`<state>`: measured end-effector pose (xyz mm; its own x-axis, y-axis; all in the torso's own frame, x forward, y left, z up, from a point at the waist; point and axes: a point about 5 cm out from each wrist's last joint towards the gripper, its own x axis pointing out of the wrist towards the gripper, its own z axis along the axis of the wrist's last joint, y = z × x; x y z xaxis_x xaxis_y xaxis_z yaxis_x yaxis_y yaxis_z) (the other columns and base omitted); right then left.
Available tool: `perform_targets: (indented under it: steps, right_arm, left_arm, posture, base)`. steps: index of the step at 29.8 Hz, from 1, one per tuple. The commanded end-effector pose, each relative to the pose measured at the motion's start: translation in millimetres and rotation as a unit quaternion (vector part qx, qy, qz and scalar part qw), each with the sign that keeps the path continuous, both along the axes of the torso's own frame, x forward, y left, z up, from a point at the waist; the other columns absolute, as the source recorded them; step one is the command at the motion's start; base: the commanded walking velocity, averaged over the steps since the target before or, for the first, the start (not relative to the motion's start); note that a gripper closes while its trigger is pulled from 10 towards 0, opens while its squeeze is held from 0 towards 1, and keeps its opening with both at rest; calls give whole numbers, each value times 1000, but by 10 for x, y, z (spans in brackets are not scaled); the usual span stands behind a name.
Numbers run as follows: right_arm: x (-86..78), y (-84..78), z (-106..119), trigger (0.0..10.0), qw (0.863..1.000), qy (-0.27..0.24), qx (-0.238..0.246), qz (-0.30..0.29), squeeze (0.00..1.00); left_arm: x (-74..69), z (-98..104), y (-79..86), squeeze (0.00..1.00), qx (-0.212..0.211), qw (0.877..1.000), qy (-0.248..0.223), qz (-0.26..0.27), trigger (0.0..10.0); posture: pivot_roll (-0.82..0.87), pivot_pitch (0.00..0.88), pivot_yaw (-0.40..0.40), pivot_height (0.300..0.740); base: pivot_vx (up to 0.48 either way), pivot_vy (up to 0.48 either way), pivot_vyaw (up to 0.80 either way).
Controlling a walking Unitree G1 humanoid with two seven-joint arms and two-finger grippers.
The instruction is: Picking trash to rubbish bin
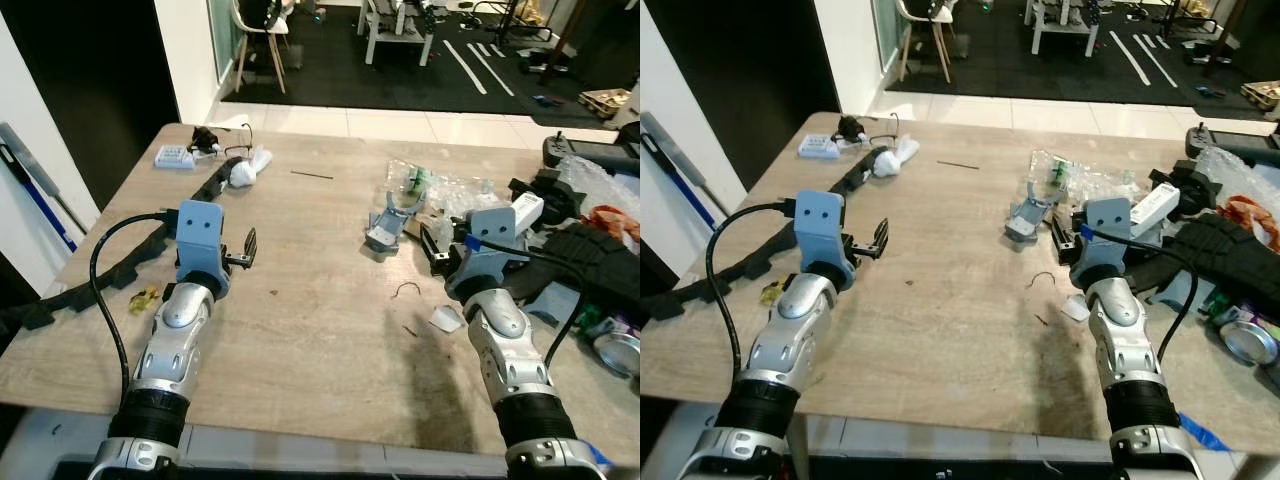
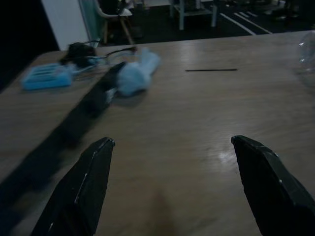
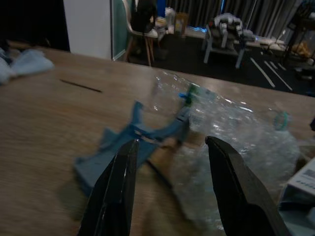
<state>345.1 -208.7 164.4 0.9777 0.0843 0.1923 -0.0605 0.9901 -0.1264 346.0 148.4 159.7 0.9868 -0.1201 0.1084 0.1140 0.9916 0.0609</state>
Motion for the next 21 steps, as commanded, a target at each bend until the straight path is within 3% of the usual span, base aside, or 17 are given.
perform_targets:
  steps: [1, 8, 13, 16, 18, 19, 20, 21]
  right_arm:
    - [11, 22, 8, 10000, 1000, 5, -8, 10, 0]
    - [21, 57, 26, 10000, 999, 9, -18, 26, 0]
    - [26, 101, 39, 10000, 998, 20, -40, 50, 0]
    - [26, 110, 12, 10000, 995, 43, -70, 65, 0]
    - [26, 108, 4, 10000, 994, 49, -75, 66, 0]
    - [23, 113, -11, 10000, 992, 56, -79, 75, 129]
    - [20, 115, -21, 10000, 991, 61, -86, 79, 1000]
    - [18, 112, -30, 10000, 990, 66, -92, 81, 1000]
  left_arm:
    - [-21, -29, 29, 0, 4, 1000, 7, 4, 10000]
    - [-34, -30, 16, 0, 12, 1000, 4, -13, 10000]
    - [-88, 8, -60, 0, 39, 997, -18, -68, 10000]
    - [-169, 65, -161, 0, 62, 988, -45, -135, 10000]
    - [-188, 72, -184, 0, 68, 985, -48, -150, 10000]
    - [-211, 79, -212, 0, 71, 982, -52, -169, 10000]
    - [-235, 86, -239, 0, 72, 978, -55, -186, 10000]
    - [-258, 91, -265, 0, 71, 975, -57, -202, 10000]
  posture:
    - [13, 86, 0, 740]
    - [17, 89, 3, 740]
    - [15, 91, 7, 740]
    - [15, 92, 8, 740]
    - [16, 93, 6, 740]
    - [16, 93, 6, 740]
    - [16, 96, 7, 740]
    - [17, 96, 7, 740]
  base:
    - [311, 0, 0]
    - [221, 0, 0]
    - [0, 0, 0]
    - [0, 0, 0]
    - [0, 0, 0]
    - [0, 0, 0]
    - [0, 0, 0]
    - [0, 0, 0]
